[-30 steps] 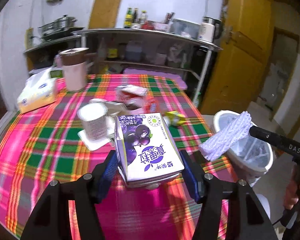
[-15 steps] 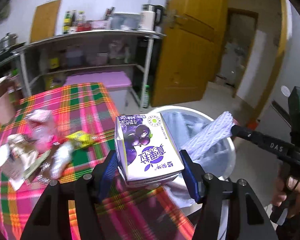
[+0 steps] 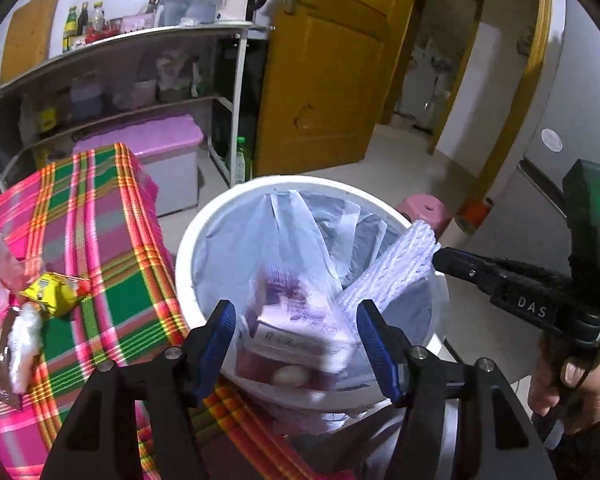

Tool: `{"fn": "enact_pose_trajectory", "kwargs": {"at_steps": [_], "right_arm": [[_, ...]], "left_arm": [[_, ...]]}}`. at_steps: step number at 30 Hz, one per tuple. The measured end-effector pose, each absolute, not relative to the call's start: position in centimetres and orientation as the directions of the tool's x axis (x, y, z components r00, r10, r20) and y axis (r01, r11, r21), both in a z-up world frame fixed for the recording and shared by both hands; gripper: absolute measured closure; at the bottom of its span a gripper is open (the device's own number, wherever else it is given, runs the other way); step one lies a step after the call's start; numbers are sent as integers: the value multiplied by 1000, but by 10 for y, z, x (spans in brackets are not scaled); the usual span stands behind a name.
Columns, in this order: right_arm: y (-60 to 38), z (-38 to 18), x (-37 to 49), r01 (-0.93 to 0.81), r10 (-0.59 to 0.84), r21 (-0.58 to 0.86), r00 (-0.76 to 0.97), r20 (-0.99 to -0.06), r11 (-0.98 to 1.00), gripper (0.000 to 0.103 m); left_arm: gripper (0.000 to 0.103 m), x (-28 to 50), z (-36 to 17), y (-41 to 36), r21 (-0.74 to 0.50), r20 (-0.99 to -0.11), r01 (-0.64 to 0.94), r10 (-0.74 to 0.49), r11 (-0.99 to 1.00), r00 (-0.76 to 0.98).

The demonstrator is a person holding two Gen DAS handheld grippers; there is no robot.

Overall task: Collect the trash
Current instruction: 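Carry both items over the white bin and open both tools to drop them, then move both open tools back over the table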

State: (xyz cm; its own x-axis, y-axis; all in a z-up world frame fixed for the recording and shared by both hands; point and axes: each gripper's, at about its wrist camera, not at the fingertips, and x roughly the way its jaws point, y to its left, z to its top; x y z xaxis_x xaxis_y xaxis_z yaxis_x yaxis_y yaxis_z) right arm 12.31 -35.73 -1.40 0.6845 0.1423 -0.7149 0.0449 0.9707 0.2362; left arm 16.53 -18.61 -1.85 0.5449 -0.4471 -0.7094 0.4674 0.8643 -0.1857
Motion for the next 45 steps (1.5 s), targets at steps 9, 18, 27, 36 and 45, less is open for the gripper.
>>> {"fn": "enact_pose_trajectory", "kwargs": {"at_steps": [9, 18, 27, 36, 45], "right_arm": [[-354, -13, 123, 50, 117, 209, 692, -713, 977, 90], [-326, 11, 110, -16, 118, 158, 734, -669, 987, 76], [-286, 32, 98, -108, 169, 134, 753, -636, 985, 72], [-243, 40, 88, -202, 237, 128, 743, -626, 971, 71], [-202, 41, 87, -291, 303, 126, 715, -630, 949, 61]], "left_arm": [[40, 169, -19, -182, -201, -704, 455, -451, 868, 549], [40, 154, -4, -155, -228, -669, 408, -447, 884, 594], [40, 127, 14, -119, -212, -642, 337, -390, 917, 659], [40, 100, 21, -77, -183, -632, 243, -303, 953, 714], [40, 80, 19, -30, -187, -625, 140, -228, 972, 747]]}}
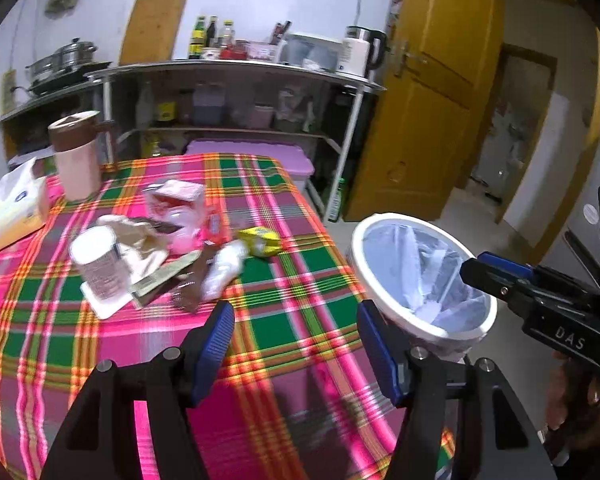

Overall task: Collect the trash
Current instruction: 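Move both open tools back over the table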

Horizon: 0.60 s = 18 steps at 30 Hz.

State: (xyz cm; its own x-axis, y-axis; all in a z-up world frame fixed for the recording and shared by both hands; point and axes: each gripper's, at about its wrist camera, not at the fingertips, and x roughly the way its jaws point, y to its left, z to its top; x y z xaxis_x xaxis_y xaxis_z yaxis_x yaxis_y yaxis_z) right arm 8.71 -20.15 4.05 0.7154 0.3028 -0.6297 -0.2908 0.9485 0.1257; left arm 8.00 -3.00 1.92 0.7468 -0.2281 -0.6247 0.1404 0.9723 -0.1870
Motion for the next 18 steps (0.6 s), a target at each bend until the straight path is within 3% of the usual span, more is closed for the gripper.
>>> {"fn": "enact_pose_trajectory", "kwargs": {"at_steps": [18], "right_arm": [[-141, 13, 114, -407, 399, 160, 615, -680, 899, 59]], "left_arm": [[40, 77, 0, 47, -188, -647, -38, -95, 981, 756]]}}
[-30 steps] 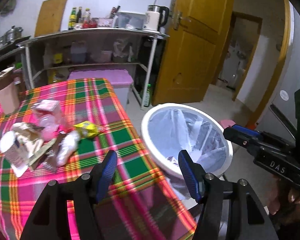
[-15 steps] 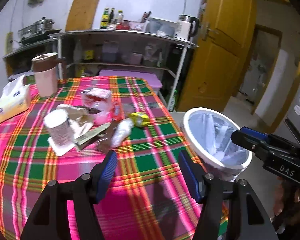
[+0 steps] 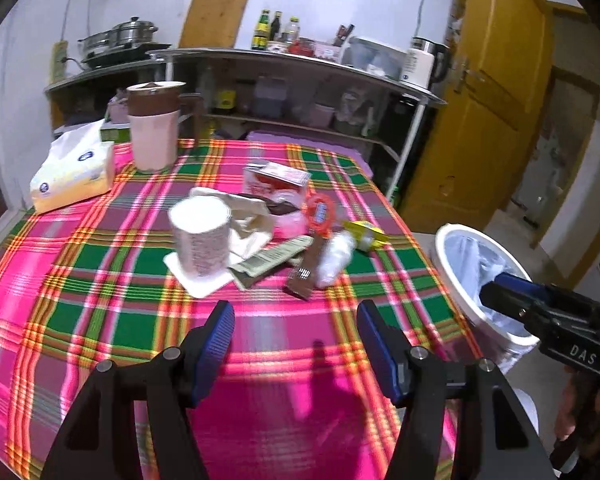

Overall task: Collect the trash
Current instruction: 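Move both open tools back over the table, then grasp the white paper cup with the left tool while the right tool grasps the yellow snack bag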

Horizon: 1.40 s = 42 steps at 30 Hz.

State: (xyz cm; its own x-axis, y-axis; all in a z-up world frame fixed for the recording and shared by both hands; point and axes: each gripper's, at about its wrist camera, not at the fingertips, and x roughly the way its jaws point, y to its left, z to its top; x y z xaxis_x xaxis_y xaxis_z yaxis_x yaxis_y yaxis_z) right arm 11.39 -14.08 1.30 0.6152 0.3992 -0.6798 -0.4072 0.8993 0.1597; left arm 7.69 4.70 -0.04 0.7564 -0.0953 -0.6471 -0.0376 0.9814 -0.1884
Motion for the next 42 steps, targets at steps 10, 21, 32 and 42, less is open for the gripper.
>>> {"fn": "enact_pose_trajectory", "kwargs": {"at_steps": [10, 21, 32, 42], "right_arm": [[-120, 4, 145, -443, 407, 139, 595, -693, 886, 59], [-93, -17, 193, -474, 385, 99, 557, -736, 875, 49], [-76, -27, 230, -494, 367, 61, 552, -749, 867, 49], [-71, -38, 242, -489, 378, 96, 519, -766, 867, 68]], "left_arm": [[40, 96, -3, 80, -183, -642, -96, -45, 978, 765], [40, 136, -19, 110, -190, -667, -129, -32, 973, 745], [39, 166, -30, 119, -215, -684, -140, -46, 966, 728], [47, 174, -37, 120, -235, -684, -121, -75, 964, 726]]}}
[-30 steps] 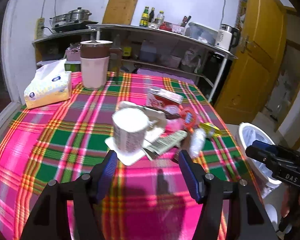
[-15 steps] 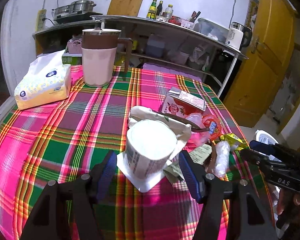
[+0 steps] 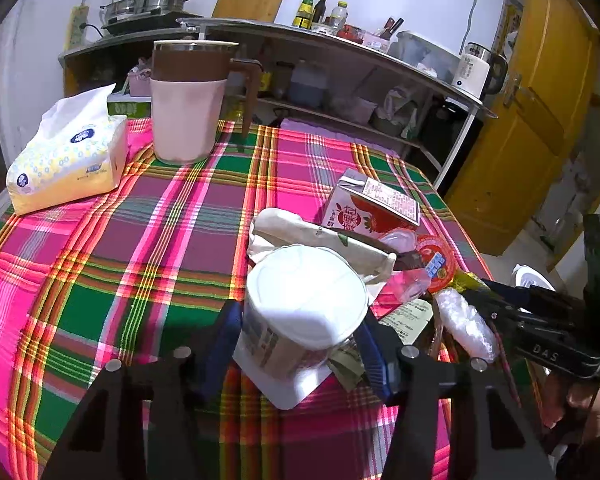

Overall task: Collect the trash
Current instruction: 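Grasp the white paper cup with the left tool while the right tool grasps the yellow snack bag, then carry the cup and snack bag over the bin and release both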

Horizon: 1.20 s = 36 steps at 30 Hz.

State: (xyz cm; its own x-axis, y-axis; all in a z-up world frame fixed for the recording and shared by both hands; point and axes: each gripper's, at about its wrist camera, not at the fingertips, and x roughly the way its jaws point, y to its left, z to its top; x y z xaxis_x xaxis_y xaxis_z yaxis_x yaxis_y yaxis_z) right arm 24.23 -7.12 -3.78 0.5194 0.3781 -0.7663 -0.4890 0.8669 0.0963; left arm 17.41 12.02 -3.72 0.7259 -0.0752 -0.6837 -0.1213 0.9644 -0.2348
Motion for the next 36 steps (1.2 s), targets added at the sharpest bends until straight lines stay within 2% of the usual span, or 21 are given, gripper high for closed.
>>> {"fn": "enact_pose_trajectory", "kwargs": {"at_steps": [2, 20, 36], "right_arm": [[-72, -36, 240, -487, 380, 98, 524, -763, 868, 73], [-99, -1, 193, -473, 397, 99, 587, -706, 875, 74], [-134, 22, 135, -438, 394, 114, 630, -669, 892, 74]], "left_arm": [[47, 172, -35, 119, -226, -679, -120, -68, 967, 731], [47, 131, -5, 107, -177, -635, -132, -11, 975, 772], [47, 94, 20, 55, -182, -607, -26, -92, 983, 789]]}}
